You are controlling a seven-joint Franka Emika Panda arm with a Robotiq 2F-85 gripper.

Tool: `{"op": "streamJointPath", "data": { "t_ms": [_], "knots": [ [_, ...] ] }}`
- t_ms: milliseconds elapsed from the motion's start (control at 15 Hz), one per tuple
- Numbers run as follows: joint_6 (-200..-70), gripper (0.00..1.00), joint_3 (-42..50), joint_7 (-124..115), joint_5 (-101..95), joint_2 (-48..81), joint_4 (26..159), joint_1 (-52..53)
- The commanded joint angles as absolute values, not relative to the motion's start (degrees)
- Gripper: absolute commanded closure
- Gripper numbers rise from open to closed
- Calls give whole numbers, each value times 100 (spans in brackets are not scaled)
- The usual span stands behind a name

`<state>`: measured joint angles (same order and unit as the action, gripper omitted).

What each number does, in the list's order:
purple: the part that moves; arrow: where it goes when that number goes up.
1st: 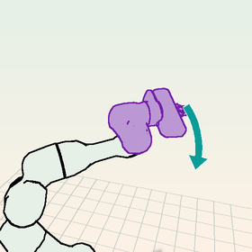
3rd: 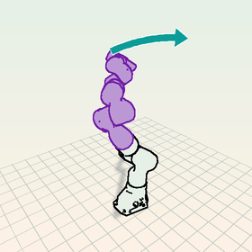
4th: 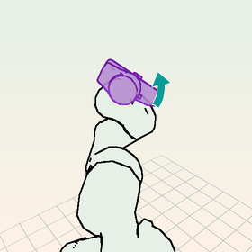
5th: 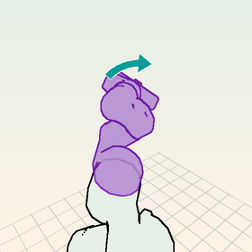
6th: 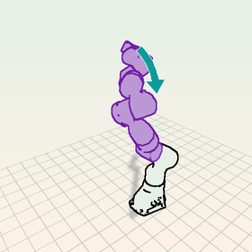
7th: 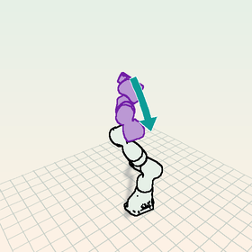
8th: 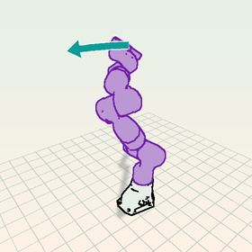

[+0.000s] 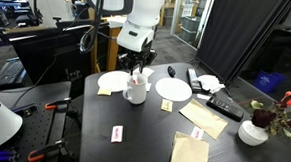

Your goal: Remove the marker from the mug cup and place it on the table

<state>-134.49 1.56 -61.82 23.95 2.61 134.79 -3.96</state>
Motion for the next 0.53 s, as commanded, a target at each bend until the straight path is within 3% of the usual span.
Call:
{"op": "streamJointPath", "data": {
  "t_ms": [0,267,467],
  "knots": [
    [-13642,63,187,-6197,2492,299,13503,-317],
    [-13636,58,165,-6163,2516,380,13477,-283],
    [-13643,60,154,-6147,2528,439,13471,-241]
  ]
}}
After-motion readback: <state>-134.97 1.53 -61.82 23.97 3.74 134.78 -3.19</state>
